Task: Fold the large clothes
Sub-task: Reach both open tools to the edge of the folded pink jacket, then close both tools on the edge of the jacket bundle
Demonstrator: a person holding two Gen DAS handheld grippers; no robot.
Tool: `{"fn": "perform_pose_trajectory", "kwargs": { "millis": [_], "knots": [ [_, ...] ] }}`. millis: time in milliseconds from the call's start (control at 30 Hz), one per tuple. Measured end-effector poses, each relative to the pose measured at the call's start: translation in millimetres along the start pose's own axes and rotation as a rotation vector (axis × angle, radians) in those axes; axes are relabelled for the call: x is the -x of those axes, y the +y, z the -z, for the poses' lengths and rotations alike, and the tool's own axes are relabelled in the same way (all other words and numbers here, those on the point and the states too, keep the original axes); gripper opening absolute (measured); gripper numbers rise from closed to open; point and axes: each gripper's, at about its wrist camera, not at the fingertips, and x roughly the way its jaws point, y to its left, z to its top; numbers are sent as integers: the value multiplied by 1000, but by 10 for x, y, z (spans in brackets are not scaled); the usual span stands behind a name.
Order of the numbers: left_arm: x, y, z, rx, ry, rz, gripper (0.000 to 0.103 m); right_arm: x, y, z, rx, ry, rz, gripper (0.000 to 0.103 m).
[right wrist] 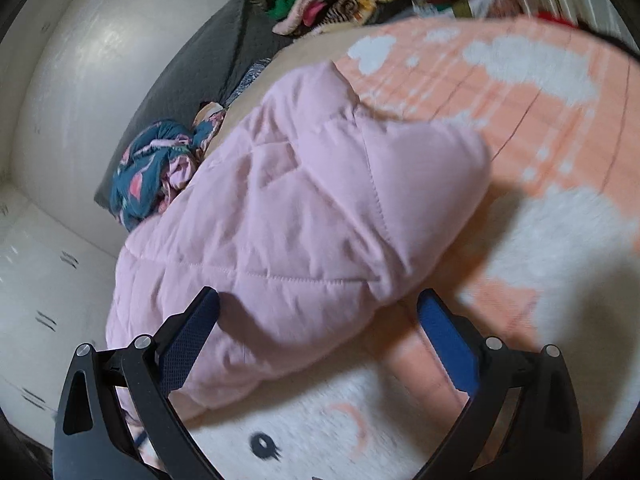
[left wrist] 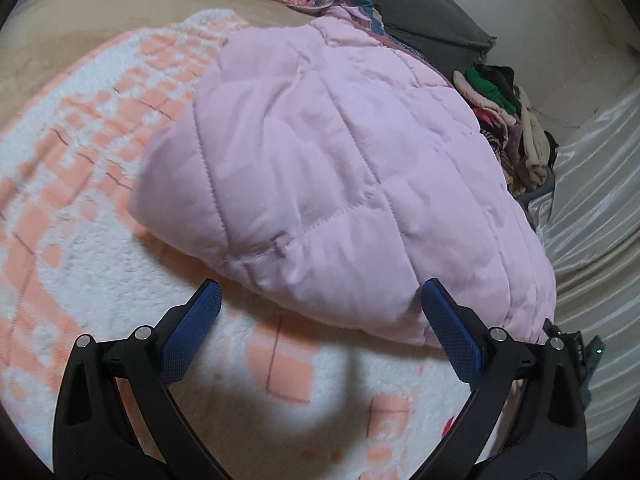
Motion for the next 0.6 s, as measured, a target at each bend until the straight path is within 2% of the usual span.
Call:
{"fn": "perform_pose_trajectory", "kwargs": {
  "millis": [167, 367, 467, 567, 600],
  "knots": [
    [-139, 56, -79, 75, 4, 78, 94, -128, -29, -92, -54, -17, -54, 99],
    [-275, 160, -195, 168, -2, 163, 95, -206, 33, -144, -43, -31, -68, 99],
    [-331, 185, -203, 187, -10, 177, 95, -226, 45, -140, -26, -43, -63, 97],
    [-359, 124, -226, 180, -32, 166, 95, -201, 124, -124, 45, -60, -44, 78],
    [-366, 92, -229, 171, -42, 162, 95, -184, 171, -117, 83, -63, -28, 68]
  ]
}}
